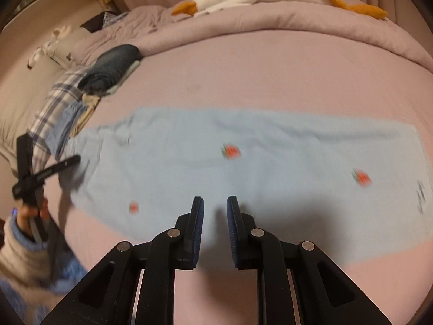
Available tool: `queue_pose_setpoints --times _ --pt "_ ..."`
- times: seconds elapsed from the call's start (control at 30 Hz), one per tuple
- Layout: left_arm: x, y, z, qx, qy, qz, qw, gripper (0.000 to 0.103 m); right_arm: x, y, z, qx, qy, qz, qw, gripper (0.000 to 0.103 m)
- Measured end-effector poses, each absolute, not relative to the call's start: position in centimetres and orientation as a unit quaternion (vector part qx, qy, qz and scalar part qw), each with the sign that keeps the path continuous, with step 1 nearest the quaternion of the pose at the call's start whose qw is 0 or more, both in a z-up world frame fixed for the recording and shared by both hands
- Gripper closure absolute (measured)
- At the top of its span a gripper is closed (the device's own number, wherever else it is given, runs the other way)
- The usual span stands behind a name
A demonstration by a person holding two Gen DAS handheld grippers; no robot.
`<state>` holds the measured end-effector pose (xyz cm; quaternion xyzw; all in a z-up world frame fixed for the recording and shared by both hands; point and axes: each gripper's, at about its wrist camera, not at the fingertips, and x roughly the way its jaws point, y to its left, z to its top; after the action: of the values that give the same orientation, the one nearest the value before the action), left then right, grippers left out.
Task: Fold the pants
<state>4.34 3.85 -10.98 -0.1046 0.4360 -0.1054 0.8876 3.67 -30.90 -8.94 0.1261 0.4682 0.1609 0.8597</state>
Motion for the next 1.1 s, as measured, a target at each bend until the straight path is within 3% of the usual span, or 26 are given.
queue_pose_setpoints --times 0.17,0.33,0.43,0.47,0.53,0.57,0.8,1.1 --pt "6.4 3.1 -11.9 -0.092 0.445 -0.098 0.885 0.066 9.4 -28.6 -11.2 0.075 0.492 0.139 0.856 0.085" --pt "7.4 4.4 -12.4 -0.112 0.448 -0.092 0.882 0.075 12.8 -30.4 -10.8 0.058 0.475 0.085 0.874 0.087" --pt "7.5 4.0 -11.4 -0.099 0.446 -0.087 0.885 0.069 13.5 -31.5 -8.4 0.049 0.449 0.105 0.886 0.086" --pt "7.5 3.4 -10.8 -0.084 0.439 -0.094 0.890 0.067 13.4 -31.8 -7.9 0.040 0.450 0.125 0.883 0.083" --pt "7.7 2.1 -9.9 -0.066 0.431 -0.122 0.892 0.063 12.8 -32.2 -7.3 0.008 0.465 0.170 0.869 0.064" --pt "7.9 0.8 -9.3 -0.053 0.427 -0.149 0.890 0.062 12.2 -32.1 -7.1 -0.023 0.468 0.184 0.864 0.063" --pt "10.7 -9.5 -8.0 0.060 0.423 -0.292 0.855 0.057 12.2 -30.9 -8.1 -0.144 0.484 0.238 0.830 0.063" --pt "14.8 -18.1 -9.9 0.187 0.456 -0.370 0.787 0.057 13.9 -30.0 -10.9 -0.185 0.533 0.245 0.788 0.066"
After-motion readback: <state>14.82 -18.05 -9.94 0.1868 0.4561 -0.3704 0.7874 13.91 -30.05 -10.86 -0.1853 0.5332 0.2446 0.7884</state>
